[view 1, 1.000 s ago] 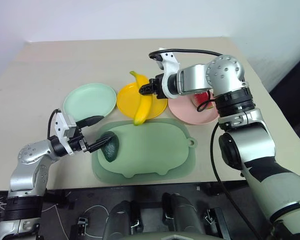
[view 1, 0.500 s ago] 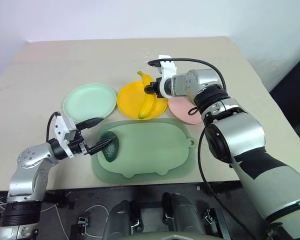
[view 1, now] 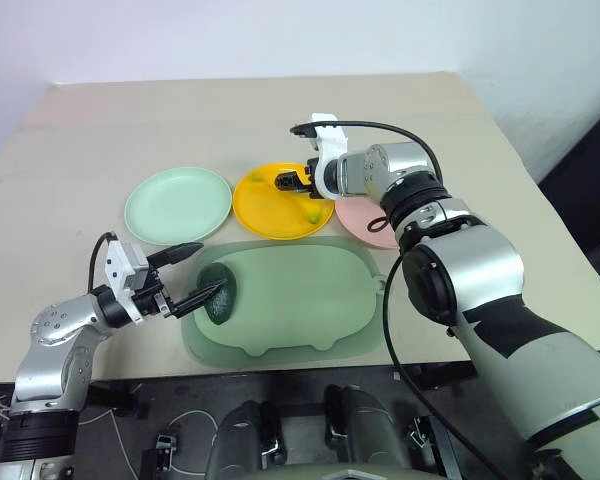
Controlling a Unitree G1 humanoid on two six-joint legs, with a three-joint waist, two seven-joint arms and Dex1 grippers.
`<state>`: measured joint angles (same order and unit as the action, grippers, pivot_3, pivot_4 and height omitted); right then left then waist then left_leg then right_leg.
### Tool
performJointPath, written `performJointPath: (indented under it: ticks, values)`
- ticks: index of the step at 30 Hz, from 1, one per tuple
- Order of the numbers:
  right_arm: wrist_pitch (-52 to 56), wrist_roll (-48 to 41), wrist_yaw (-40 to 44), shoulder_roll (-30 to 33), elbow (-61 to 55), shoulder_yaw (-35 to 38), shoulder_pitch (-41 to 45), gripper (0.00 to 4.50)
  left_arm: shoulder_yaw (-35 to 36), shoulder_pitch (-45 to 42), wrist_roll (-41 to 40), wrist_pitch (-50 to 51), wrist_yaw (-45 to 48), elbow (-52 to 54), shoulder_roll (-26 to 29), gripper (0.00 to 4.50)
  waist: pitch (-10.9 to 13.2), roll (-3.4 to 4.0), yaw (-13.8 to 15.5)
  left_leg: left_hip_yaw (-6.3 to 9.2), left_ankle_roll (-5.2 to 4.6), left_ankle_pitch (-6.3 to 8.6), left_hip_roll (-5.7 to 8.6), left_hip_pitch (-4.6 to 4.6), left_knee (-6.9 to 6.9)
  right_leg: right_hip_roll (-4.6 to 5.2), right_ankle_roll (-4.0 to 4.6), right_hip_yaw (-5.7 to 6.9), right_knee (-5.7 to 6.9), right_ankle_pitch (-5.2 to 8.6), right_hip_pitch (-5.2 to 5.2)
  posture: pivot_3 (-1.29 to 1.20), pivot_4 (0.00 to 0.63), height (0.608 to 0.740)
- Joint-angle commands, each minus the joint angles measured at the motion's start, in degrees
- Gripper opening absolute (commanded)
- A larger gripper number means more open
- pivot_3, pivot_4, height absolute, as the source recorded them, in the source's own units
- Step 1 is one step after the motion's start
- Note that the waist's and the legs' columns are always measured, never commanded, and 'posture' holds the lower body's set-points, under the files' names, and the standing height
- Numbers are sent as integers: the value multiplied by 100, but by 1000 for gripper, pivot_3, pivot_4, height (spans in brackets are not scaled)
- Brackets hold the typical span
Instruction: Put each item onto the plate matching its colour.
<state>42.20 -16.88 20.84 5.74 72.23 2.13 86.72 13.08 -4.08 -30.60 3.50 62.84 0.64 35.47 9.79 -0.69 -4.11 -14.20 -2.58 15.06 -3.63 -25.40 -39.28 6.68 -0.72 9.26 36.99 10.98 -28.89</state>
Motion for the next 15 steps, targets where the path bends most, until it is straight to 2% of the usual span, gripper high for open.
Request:
performJointPath:
  ticks: [1,6,11,15]
  values:
    - [104,106,401,180,-536,64,261,4476,174,6,-63,-145,77,28,54,4500,0,0,2,0,0,0,0,0,0,1,0,0,0,0,0,0,150,696]
    - [808,19,1022,521,-2546,-172,-588,4476,189,-13,-100,-113,112,74,76,4500,-1,-2,12,6,0,0,1,-2,-1,6,0,-4,-2,0,0,0,150,696]
    - [1820,-752,1134,909,-5991,158,-2320,4476,177,-27,-171,63,48,285,105,4500,-3,-6,27,17,0,0,3,-4,-3,12,1,1,-1,1,2,0,150,696]
    - [1906,-1264,1175,1133,-8148,409,-3763,4476,235,-32,-260,248,8,450,177,4500,-3,-5,23,17,0,0,2,-5,-2,10,2,1,0,1,-1,0,150,696]
